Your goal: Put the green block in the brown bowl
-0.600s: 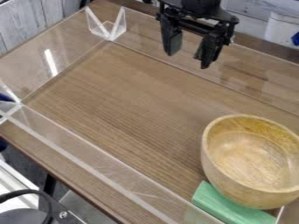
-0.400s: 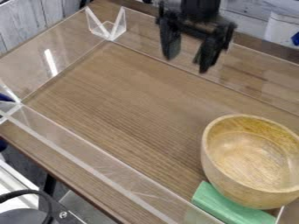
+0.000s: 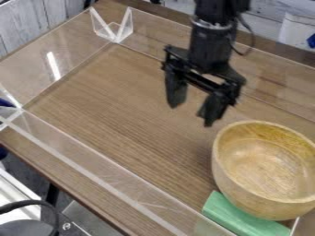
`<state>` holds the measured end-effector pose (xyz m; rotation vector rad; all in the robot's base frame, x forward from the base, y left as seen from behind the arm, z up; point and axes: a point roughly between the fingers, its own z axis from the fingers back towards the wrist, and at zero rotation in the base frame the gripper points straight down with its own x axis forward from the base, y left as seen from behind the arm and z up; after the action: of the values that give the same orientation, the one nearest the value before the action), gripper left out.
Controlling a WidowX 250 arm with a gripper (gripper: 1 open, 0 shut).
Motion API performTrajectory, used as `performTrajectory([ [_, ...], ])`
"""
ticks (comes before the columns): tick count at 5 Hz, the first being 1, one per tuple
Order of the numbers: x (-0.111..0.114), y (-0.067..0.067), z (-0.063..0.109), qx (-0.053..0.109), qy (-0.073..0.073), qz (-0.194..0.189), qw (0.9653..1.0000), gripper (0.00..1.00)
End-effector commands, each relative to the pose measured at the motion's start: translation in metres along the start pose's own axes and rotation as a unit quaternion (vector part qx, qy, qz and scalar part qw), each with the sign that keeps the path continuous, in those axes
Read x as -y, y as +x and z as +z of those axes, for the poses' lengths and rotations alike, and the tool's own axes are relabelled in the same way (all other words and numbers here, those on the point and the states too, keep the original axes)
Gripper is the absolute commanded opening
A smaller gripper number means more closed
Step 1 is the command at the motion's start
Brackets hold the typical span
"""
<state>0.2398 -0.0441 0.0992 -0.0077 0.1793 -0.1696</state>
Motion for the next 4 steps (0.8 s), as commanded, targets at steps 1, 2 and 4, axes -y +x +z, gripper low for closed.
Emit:
performTrajectory([
  [1,0.032,-0.003,0.01,0.032,0.002,-0.028,0.9991,1.0],
  [2,0.066,-0.006,-0.001,0.032,0.006,-0.067,0.9972,1.0],
  [4,0.098,-0.005,-0.027,0.018,0.005,-0.128,0.9915,1.0],
])
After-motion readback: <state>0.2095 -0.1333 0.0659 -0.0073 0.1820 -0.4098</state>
